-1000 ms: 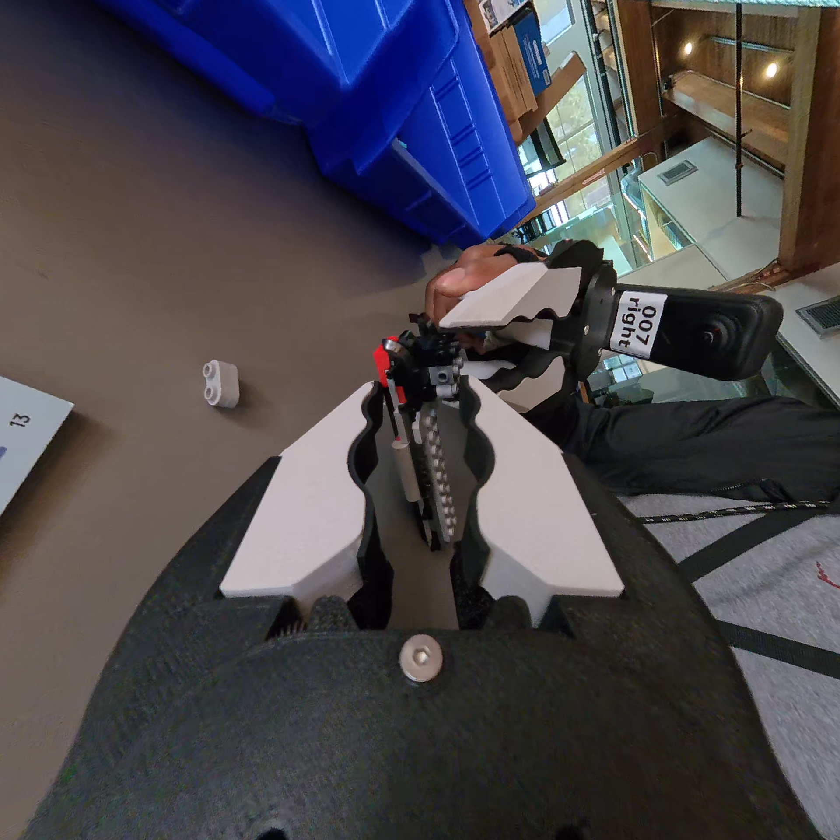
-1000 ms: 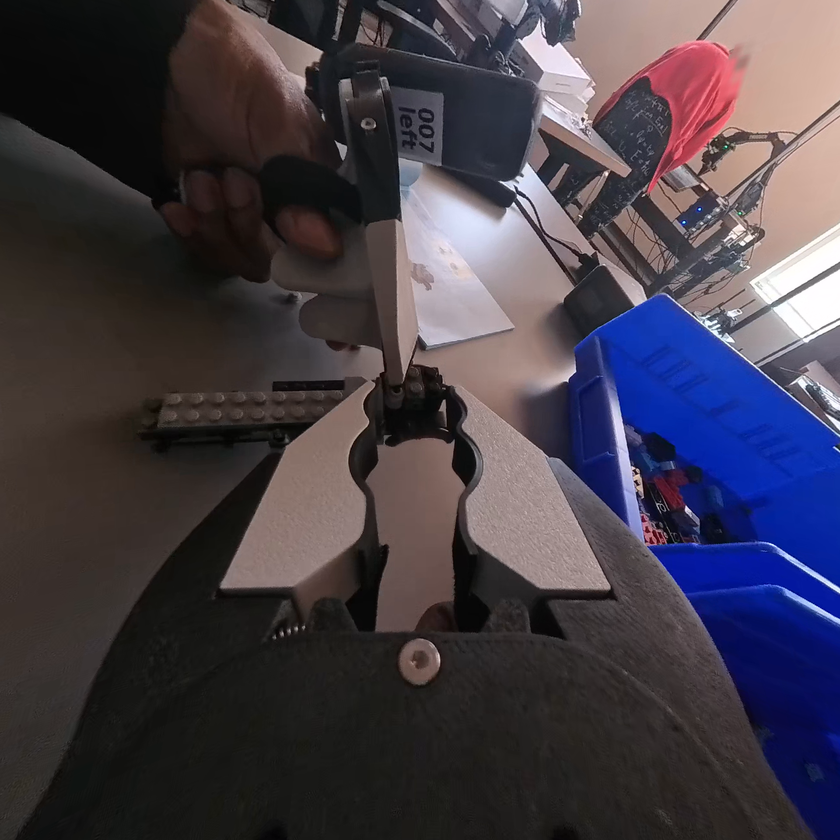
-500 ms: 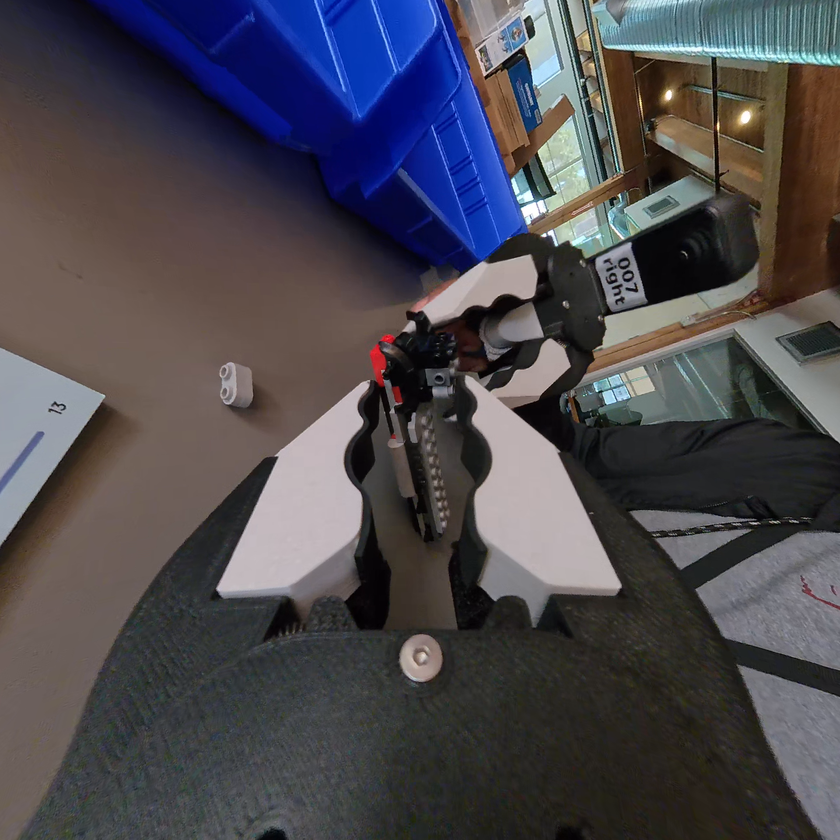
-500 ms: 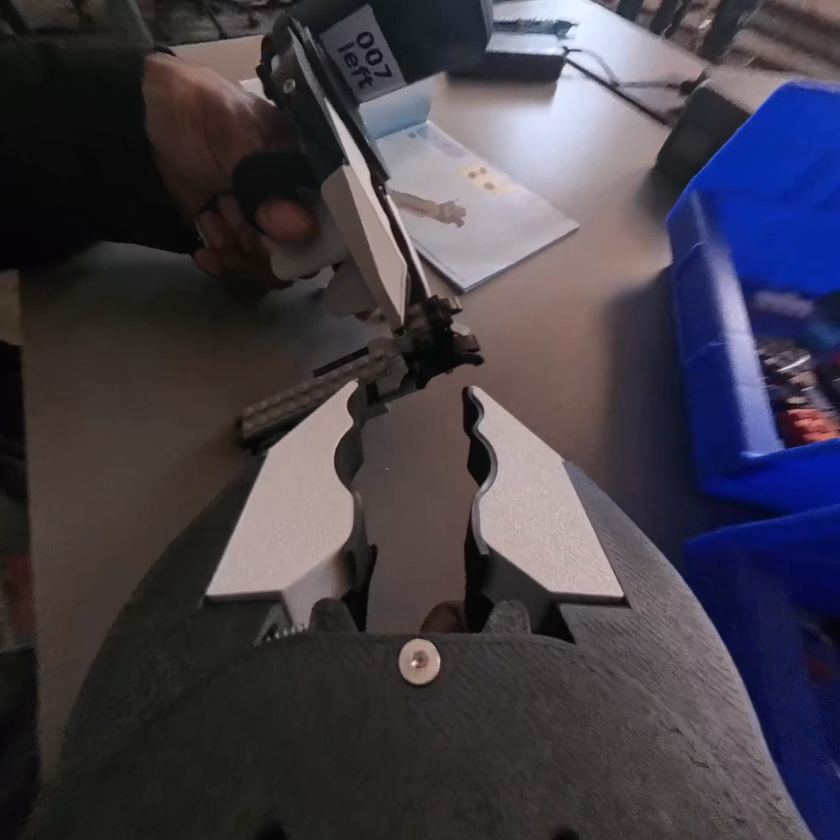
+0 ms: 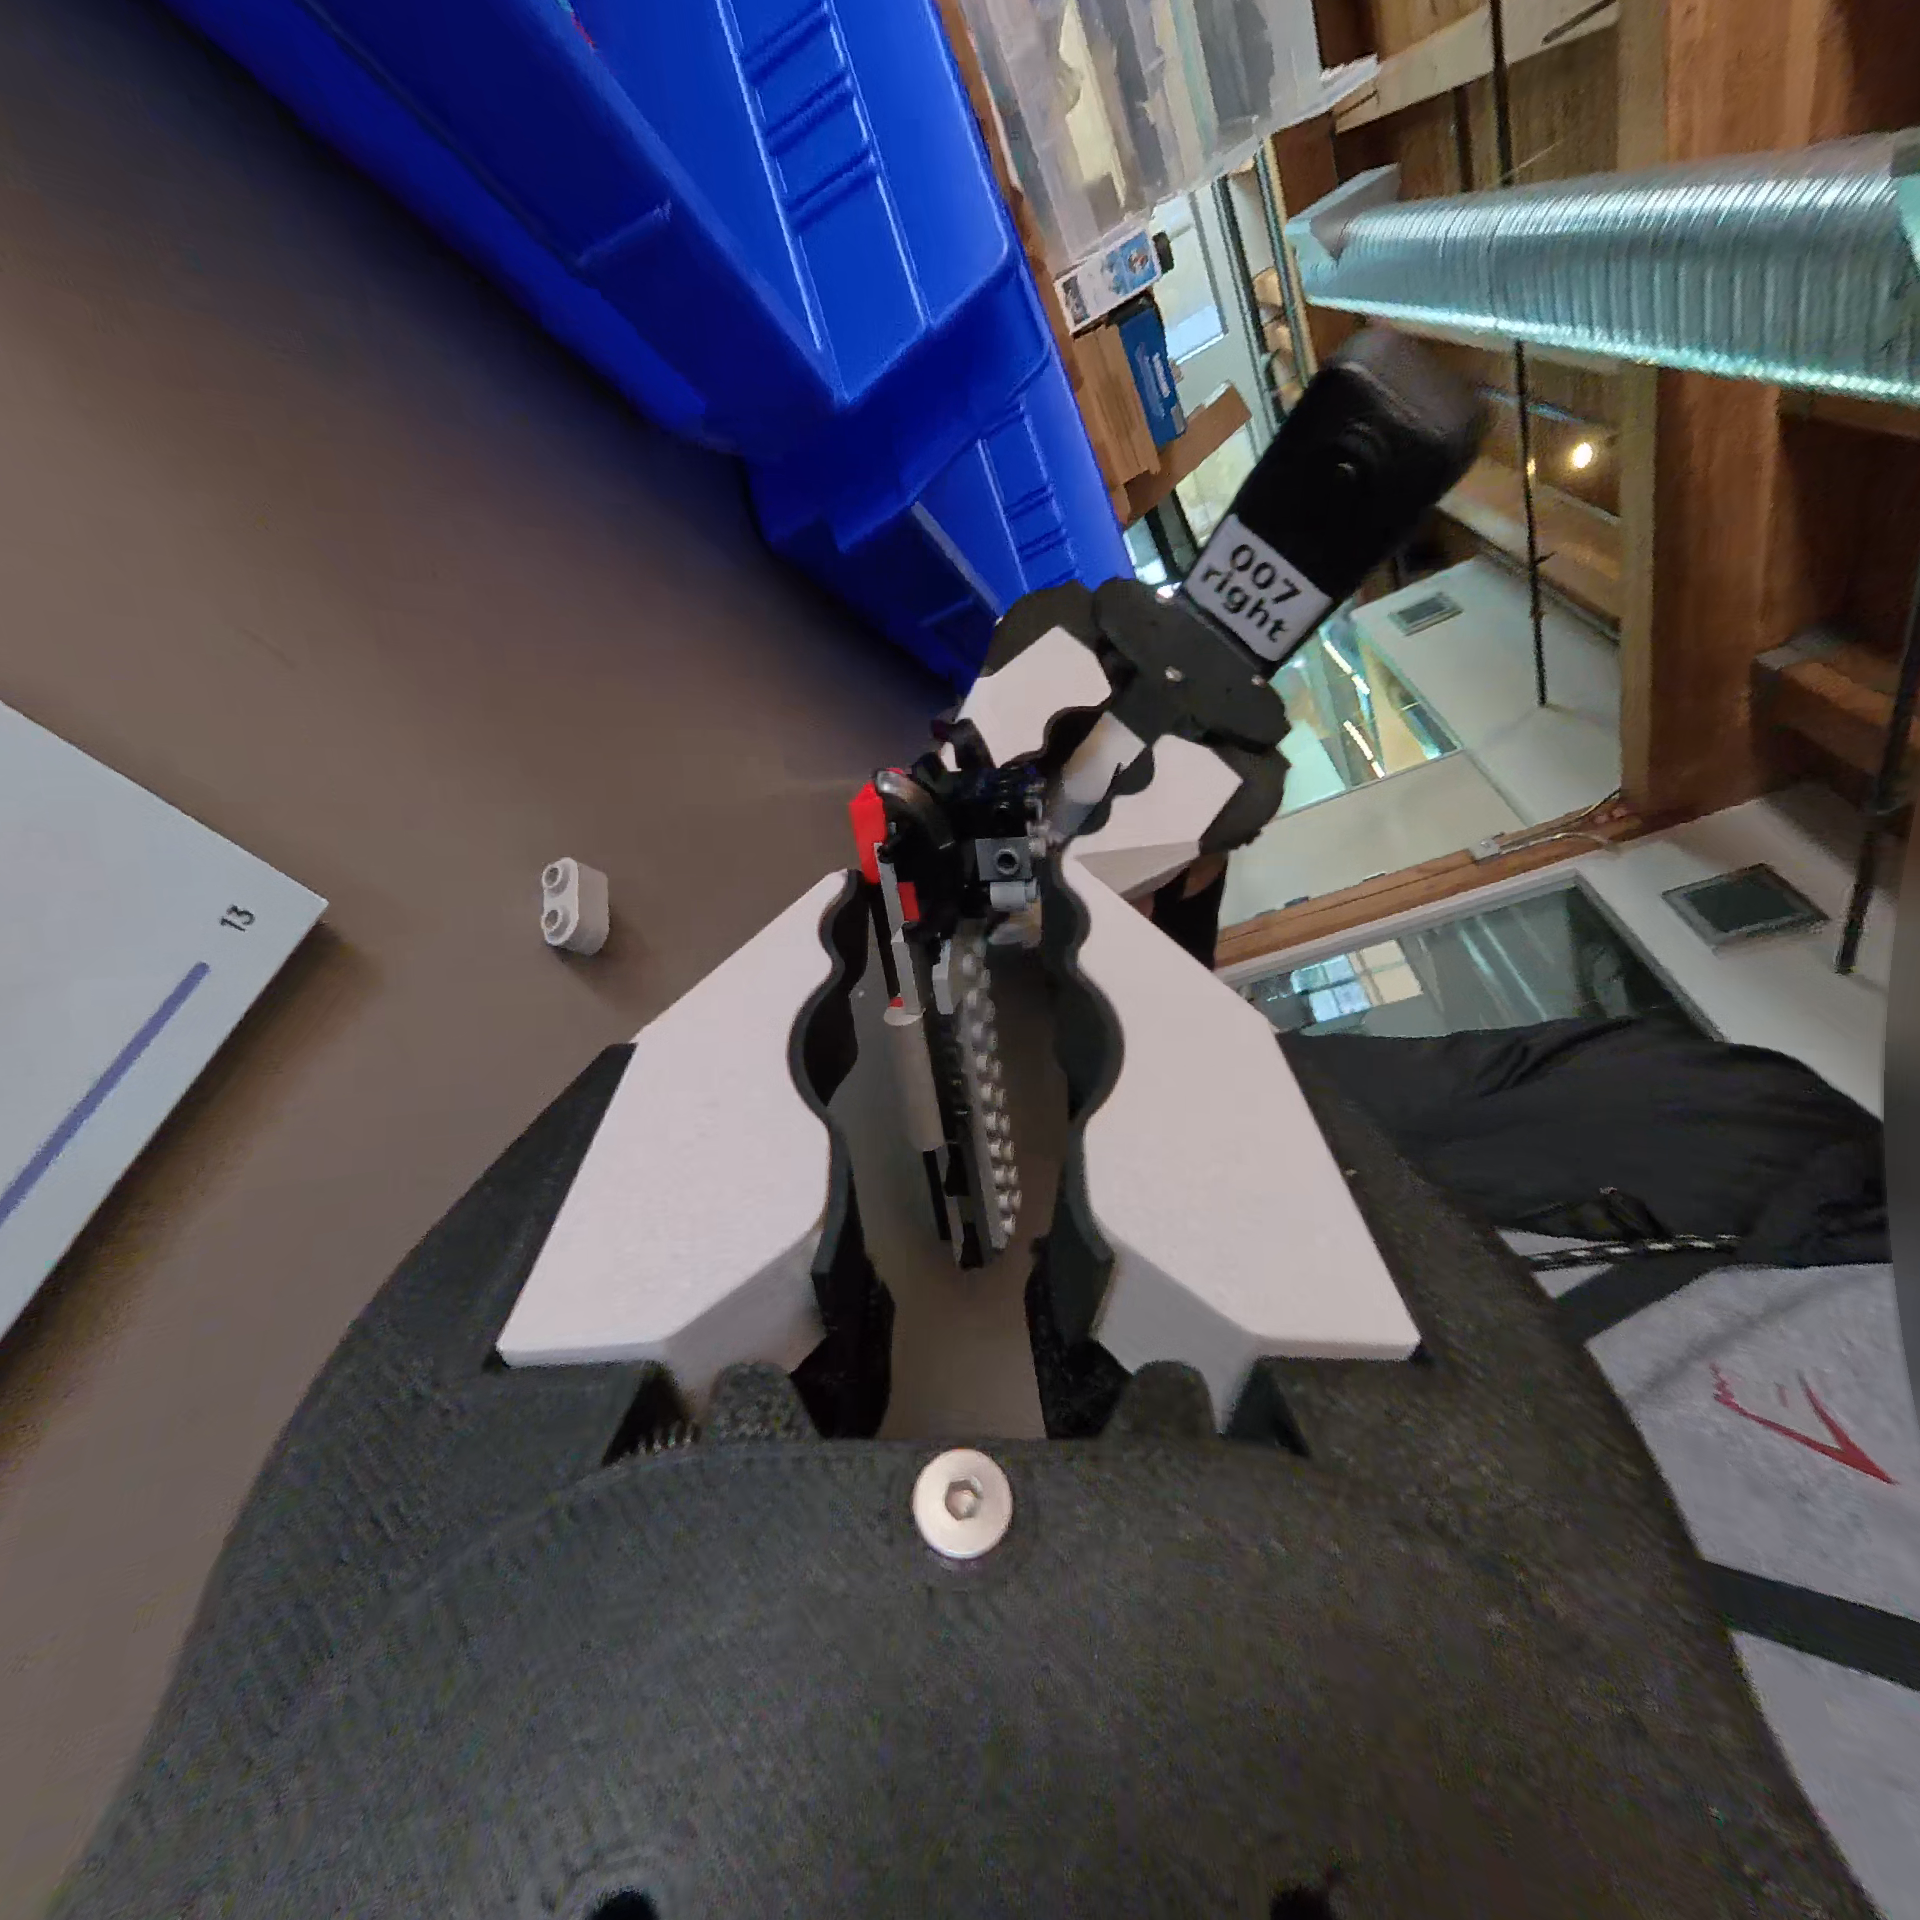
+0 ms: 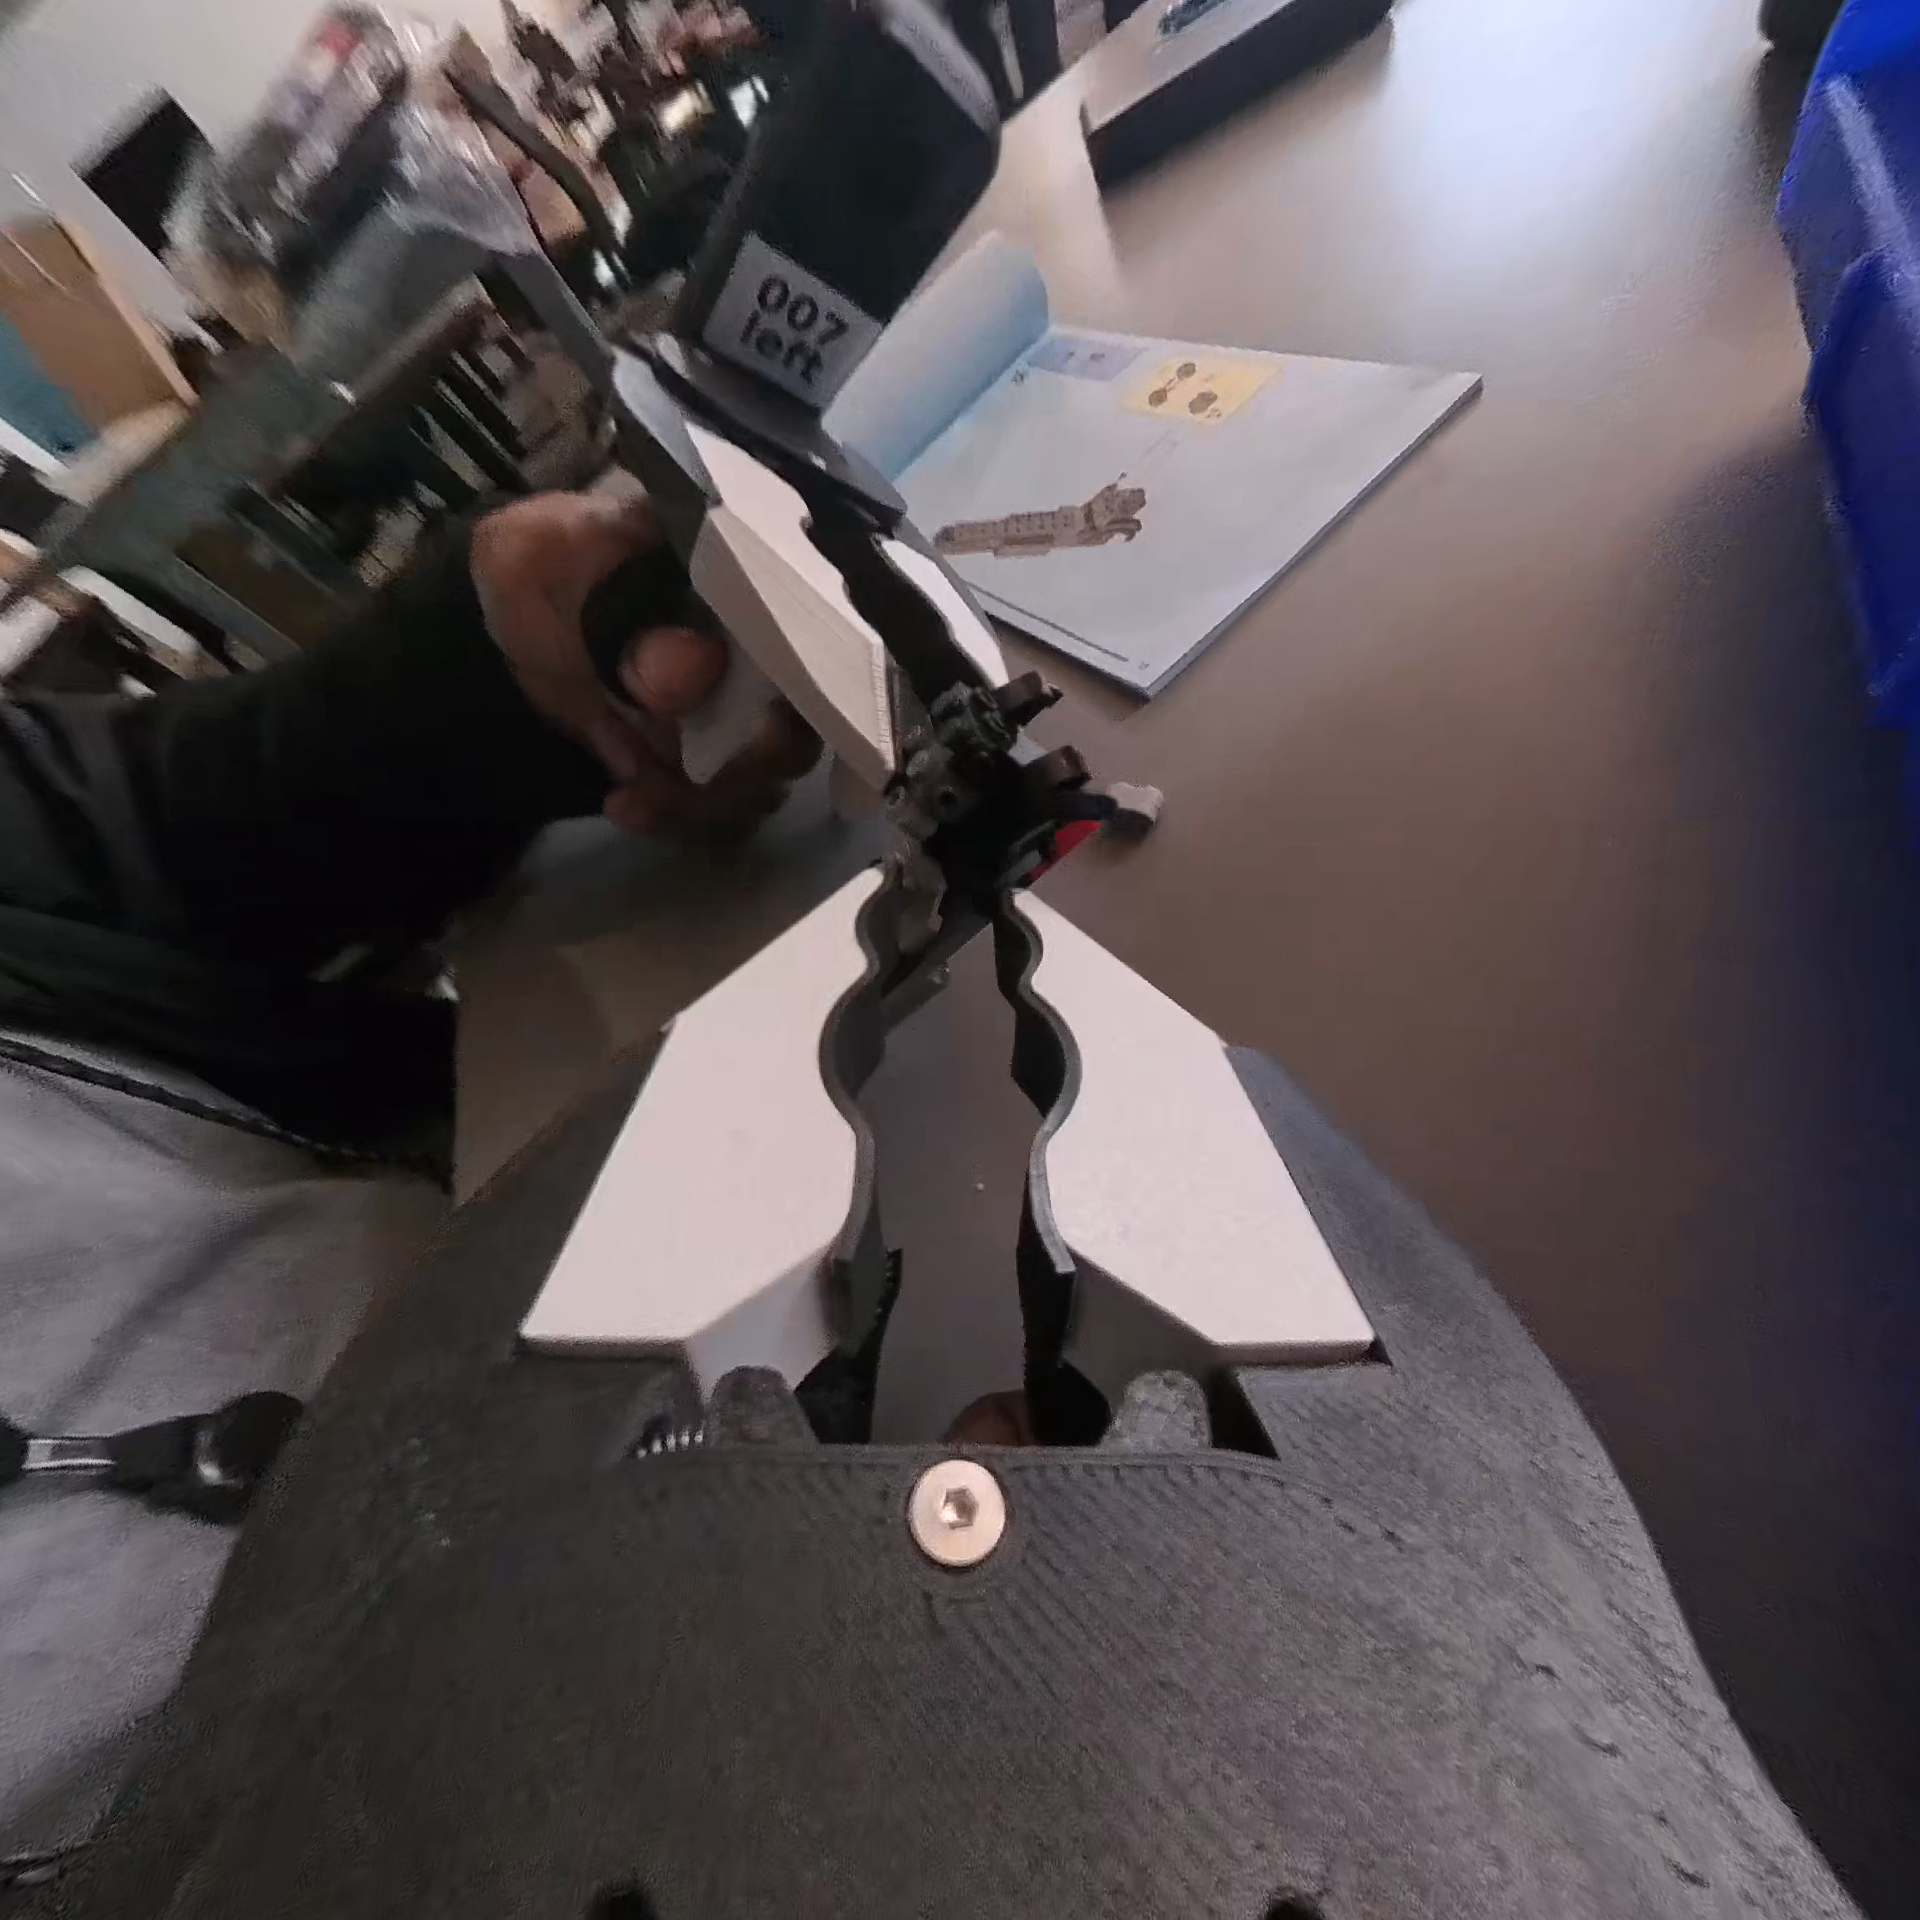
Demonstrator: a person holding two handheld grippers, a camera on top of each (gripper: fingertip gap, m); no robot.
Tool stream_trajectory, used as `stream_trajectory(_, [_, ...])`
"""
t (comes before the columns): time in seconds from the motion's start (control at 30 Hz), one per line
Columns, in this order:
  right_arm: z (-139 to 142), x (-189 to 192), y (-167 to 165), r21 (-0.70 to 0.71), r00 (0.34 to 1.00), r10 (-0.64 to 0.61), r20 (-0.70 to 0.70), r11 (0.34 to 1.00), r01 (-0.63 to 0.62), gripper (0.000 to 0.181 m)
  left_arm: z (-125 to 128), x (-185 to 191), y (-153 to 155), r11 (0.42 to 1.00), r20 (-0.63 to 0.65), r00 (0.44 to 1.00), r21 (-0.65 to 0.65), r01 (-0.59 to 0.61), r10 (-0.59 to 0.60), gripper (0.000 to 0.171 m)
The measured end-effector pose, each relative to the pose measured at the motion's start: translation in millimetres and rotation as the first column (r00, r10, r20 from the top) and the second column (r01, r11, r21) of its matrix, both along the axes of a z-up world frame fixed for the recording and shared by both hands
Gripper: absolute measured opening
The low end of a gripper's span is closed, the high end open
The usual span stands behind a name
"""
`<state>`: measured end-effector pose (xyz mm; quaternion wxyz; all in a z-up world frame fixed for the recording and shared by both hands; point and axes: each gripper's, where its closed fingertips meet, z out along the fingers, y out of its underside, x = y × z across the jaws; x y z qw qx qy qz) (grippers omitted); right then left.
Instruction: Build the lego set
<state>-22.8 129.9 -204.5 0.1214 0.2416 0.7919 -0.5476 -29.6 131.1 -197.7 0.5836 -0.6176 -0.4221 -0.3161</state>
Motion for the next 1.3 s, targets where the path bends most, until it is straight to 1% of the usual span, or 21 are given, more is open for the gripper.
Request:
stream_trajectory(0.1, [6.2, -6.9, -0.3, -0.088, 0.993, -0.002, 0.114, 0.996, 0.012, 0.011, 5.0, -6.0, -0.9, 0.999, 0.039, 0.999, 0.046, -0.020, 0.019, 0.034])
stream_trajectory(0.2, [10.6, -13.0, -1.6, -0.152, 0.977, -0.002, 0.213, 0.988, 0.035, 0.011, 8.5, -12.4, -2.9, 0.995, 0.084, 0.996, 0.088, -0.040, 0.033, 0.034])
stream_trajectory(0.33, [17.8, -13.2, -5.8, -0.211, 0.959, -0.010, 0.282, 0.975, 0.072, 0.012, 16.1, -16.6, -6.3, 0.987, 0.123, 0.991, 0.144, -0.079, 0.061, 0.033])
stream_trajectory(0.47, [28.2, -6.9, -9.6, -0.255, 0.956, -0.032, 0.292, 0.961, 0.110, 0.012, 27.7, -12.6, -9.0, 0.969, 0.135, 0.981, 0.186, -0.162, 0.138, 0.034])
stream_trajectory(0.63, [43.3, 9.6, -9.8, -0.306, 0.956, -0.056, 0.286, 0.941, 0.147, 0.012, 42.4, 5.2, -10.6, 0.941, 0.107, 0.966, 0.224, -0.255, 0.236, 0.034])
stream_trajectory(0.77, [50.7, 24.7, -9.3, -0.363, 0.942, -0.050, 0.332, 0.915, 0.177, 0.012, 49.5, 20.1, -10.3, 0.917, 0.111, 0.945, 0.230, -0.325, 0.307, 0.034])
stream_trajectory(0.87, [52.2, 35.2, -6.4, -0.409, 0.924, -0.052, 0.378, 0.887, 0.217, 0.013, 50.4, 30.8, -7.8, 0.913, 0.125, 0.936, 0.211, -0.351, 0.331, 0.034])
stream_trajectory(0.97, [48.6, 43.7, -3.1, -0.448, 0.901, -0.043, 0.433, 0.856, 0.256, 0.013, 46.1, 39.2, -4.8, 0.911, 0.152, 0.927, 0.187, -0.367, 0.342, 0.033])
stream_trajectory(1.07, [47.5, 48.9, 0.0, -0.484, 0.881, -0.027, 0.472, 0.827, 0.284, 0.013, 44.0, 43.8, -2.6, 0.904, 0.183, 0.919, 0.191, -0.382, 0.349, 0.033])
stream_trajectory(1.13, [50.4, 49.1, 1.2, -0.505, 0.878, -0.015, 0.478, 0.813, 0.289, 0.015, 46.0, 43.0, -2.6, 0.892, 0.202, 0.911, 0.216, -0.398, 0.358, 0.033])
stream_trajectory(1.3, [55.4, 39.2, 1.7, -0.515, 0.879, -0.017, 0.477, 0.805, 0.295, 0.019, 49.3, 31.3, -3.4, 0.867, 0.225, 0.896, 0.250, -0.432, 0.382, 0.033])
